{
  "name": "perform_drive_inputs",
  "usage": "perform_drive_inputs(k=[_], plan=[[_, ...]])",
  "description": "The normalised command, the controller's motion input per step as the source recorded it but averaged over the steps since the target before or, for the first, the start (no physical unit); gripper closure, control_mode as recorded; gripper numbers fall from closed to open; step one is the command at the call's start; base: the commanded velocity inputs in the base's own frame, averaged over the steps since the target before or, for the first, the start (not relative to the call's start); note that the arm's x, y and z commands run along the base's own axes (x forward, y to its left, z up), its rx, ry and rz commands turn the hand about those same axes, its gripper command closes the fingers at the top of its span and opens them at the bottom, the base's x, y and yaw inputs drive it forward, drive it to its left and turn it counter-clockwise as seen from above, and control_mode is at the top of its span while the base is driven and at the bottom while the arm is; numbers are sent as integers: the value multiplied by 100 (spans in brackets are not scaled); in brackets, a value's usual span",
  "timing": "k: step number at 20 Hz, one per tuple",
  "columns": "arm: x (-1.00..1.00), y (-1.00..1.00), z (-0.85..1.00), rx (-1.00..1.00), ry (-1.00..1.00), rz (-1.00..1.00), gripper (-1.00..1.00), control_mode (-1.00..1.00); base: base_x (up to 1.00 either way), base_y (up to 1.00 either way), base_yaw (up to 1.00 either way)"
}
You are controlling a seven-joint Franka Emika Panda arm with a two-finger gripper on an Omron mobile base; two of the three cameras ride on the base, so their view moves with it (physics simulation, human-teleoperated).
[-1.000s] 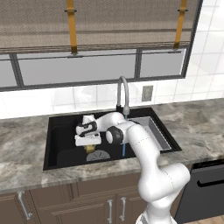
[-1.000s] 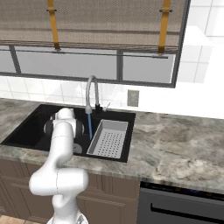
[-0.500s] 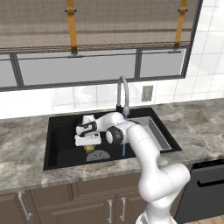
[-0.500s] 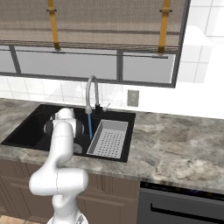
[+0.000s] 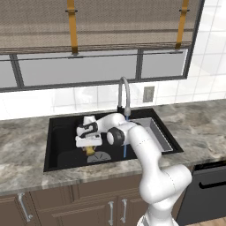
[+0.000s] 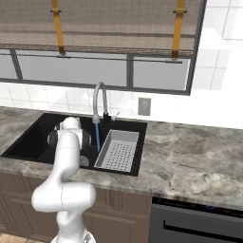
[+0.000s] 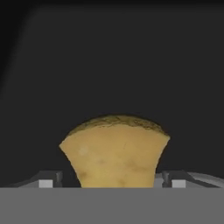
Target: Soak the sponge with water for a few seconds and then drop it inside the sink.
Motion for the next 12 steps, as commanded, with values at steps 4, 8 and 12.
perform_drive_inputs(k=[4,8,12], plan=[[-2,0,29,0,0,0,-100,-100,0,0,0],[-10,0,63,0,0,0,-100,-100,0,0,0],[-21,0,66,0,0,0,-100,-100,0,0,0]])
